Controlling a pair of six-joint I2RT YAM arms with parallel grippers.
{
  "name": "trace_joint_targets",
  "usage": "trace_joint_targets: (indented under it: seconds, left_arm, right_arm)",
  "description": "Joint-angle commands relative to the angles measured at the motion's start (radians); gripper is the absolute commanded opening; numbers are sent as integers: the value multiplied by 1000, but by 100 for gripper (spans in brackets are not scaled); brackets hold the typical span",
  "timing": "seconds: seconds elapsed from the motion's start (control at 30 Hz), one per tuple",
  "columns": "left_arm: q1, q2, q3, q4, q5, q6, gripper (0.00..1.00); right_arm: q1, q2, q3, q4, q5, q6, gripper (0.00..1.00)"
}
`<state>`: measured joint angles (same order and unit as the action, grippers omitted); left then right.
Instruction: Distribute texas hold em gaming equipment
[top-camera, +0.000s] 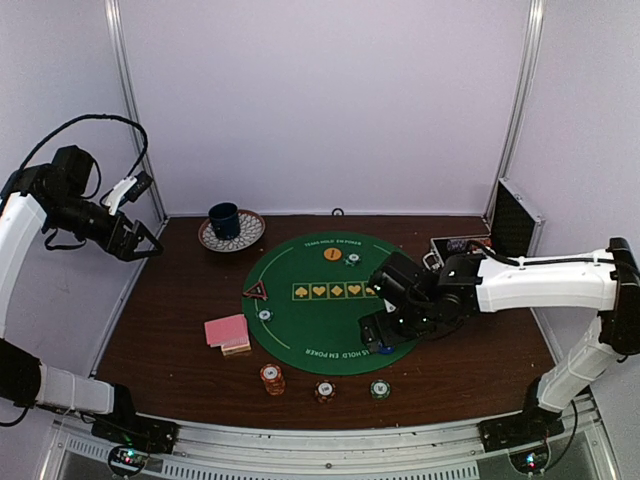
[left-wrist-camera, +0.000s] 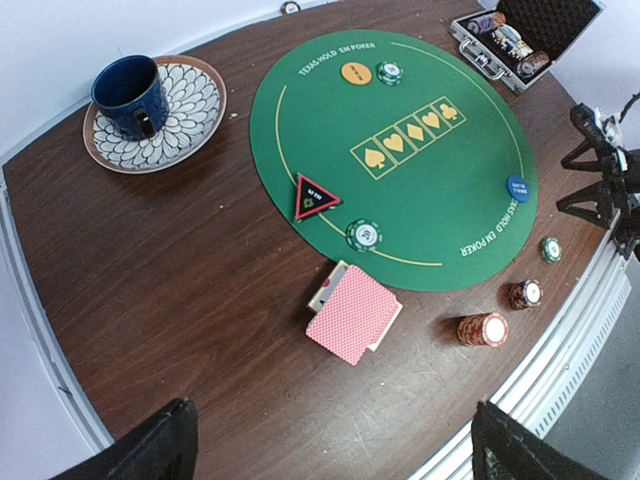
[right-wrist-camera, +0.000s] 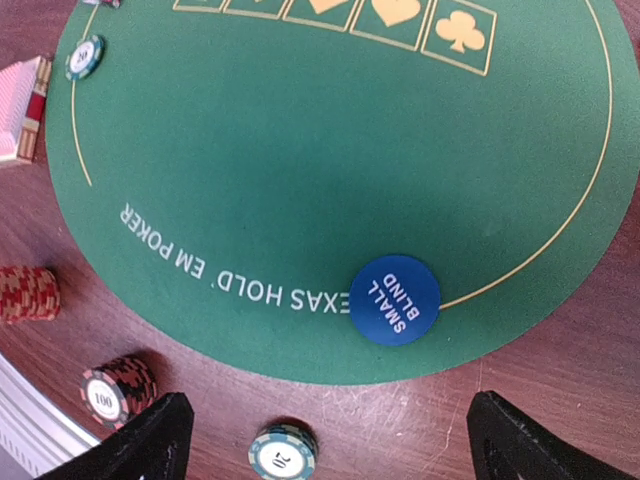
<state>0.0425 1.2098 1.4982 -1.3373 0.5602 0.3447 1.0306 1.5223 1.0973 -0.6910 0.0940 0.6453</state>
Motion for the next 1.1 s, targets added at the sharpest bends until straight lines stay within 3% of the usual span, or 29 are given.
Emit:
trace_joint_targets:
  seconds: [0.0,0.23,1.07]
  left_arm:
    - [7,6,21,32,17,-13,97]
    - [6,-2,4,32,14,-12,98]
    - [6,5,-1,27,17,-6,98]
  right_arm:
    - [98,16,-31,-24,-35,17,100]
    - [204,129,-1,-12,-26,7,96]
    - [167,162,-135,74,-65,47,86]
